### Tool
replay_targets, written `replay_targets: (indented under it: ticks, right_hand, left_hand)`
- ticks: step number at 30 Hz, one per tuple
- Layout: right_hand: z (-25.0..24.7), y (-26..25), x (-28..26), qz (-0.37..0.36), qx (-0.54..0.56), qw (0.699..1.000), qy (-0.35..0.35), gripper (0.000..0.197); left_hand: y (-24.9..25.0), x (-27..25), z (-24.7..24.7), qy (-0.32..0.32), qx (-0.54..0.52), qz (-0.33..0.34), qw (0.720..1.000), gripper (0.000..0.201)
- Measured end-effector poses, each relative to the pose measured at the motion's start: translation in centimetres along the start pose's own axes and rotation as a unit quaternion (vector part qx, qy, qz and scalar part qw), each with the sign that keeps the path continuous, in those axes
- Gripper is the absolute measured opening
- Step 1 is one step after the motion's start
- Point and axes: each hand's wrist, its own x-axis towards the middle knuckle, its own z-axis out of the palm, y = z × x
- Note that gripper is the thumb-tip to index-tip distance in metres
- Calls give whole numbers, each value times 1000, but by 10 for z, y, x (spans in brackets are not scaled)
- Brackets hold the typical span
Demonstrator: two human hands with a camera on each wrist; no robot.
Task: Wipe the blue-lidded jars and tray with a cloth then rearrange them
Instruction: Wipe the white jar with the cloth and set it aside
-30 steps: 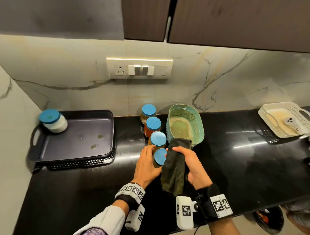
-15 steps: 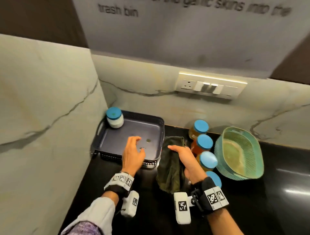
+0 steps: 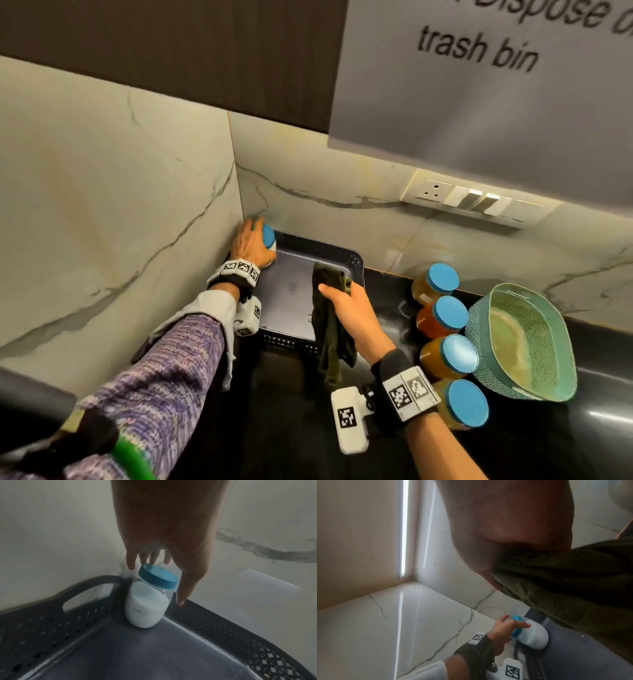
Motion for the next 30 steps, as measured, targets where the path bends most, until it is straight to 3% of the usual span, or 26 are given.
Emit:
replay_targets:
  ticks: [5, 8, 15, 19, 24, 30]
  right_hand:
    - [-10, 7, -7, -8, 9, 999, 33, 11]
    - [-13, 12, -11, -11, 3, 998, 58, 8]
    - [-15, 15, -30, -31, 42, 994, 95, 8]
    - [-19, 28, -54, -103, 6, 989, 108, 15]
    - [-29, 73, -84, -198, -130, 959, 159, 17]
    - [-30, 126, -97, -211, -232, 927, 205, 25]
  left_hand:
    - [-3, 10, -4, 3, -8, 4, 1000, 73]
    - [-3, -9, -10, 40, -38, -4, 998, 80]
    - [19, -108, -18, 138, -144, 17, 980, 92]
    - [43, -185, -26, 181, -194, 77, 961, 91]
    - [55, -275, -3, 138, -226, 127, 956, 92]
    - [46, -337, 56, 60, -234, 123, 963, 88]
